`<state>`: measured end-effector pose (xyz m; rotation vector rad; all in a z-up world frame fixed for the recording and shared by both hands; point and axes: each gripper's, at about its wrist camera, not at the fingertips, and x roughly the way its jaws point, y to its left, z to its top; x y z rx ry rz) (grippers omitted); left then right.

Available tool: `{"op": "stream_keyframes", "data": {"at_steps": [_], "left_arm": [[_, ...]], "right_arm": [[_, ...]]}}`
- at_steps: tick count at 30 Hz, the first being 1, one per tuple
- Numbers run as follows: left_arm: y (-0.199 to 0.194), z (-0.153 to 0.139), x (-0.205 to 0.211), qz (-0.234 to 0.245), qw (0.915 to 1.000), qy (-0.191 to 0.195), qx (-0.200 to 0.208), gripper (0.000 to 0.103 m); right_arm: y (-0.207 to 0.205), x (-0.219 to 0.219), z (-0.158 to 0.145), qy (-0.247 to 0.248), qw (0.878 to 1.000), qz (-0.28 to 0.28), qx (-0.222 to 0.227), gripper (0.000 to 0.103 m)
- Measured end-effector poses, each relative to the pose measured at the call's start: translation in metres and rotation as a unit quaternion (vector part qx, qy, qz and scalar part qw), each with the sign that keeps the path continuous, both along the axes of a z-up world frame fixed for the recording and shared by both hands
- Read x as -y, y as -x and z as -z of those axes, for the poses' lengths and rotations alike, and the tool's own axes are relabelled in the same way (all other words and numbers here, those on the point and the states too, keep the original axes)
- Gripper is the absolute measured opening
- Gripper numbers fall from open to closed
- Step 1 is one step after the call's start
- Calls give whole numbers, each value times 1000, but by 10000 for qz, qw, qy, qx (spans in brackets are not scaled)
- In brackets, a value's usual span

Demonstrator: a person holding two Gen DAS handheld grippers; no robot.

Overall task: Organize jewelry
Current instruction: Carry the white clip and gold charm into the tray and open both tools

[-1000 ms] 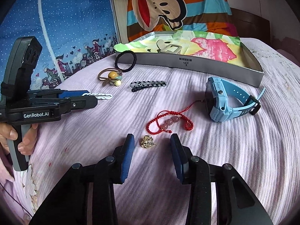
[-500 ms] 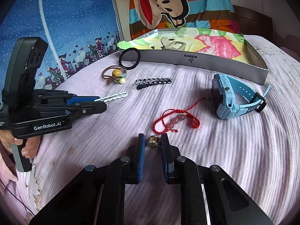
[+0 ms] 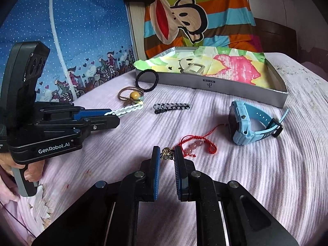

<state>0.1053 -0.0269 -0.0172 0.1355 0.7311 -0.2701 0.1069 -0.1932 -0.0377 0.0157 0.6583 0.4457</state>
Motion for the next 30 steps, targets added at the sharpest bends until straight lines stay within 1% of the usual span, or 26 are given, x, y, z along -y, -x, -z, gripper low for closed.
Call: {"op": "stream_keyframes", "data": {"at_steps": [3, 8, 12, 14, 18, 22, 25, 30], "left_arm": [[5, -9, 1, -59, 9995, 88, 284, 15], [3, -24, -1, -204, 9969, 426, 634, 15], [-8, -34, 0, -385, 9938, 698, 774, 15], [-16, -38, 1, -519, 9926, 770, 777, 15], [-40, -48, -1, -846, 9895, 925, 720, 15], [-66, -53, -4, -1074, 9870, 1003, 650, 15], [-85, -51, -3, -1154, 9865, 1006, 578, 15], [-113, -43, 1, -1180, 9872, 993, 403, 15]], "right_arm": [[3, 6, -9, -163, 9995, 86, 259, 12], [2, 15, -17, -364, 9976, 273, 514, 12], [-7, 22, -27, -460, 9954, 429, 724, 12], [-17, 27, -34, -475, 9942, 478, 833, 12], [-43, 33, -51, -316, 9932, 477, 1011, 12], [-73, 46, -65, -313, 9921, 610, 1048, 12], [-93, 53, -66, -250, 9923, 702, 985, 12], [-122, 62, -57, -198, 9926, 834, 856, 12]]}}
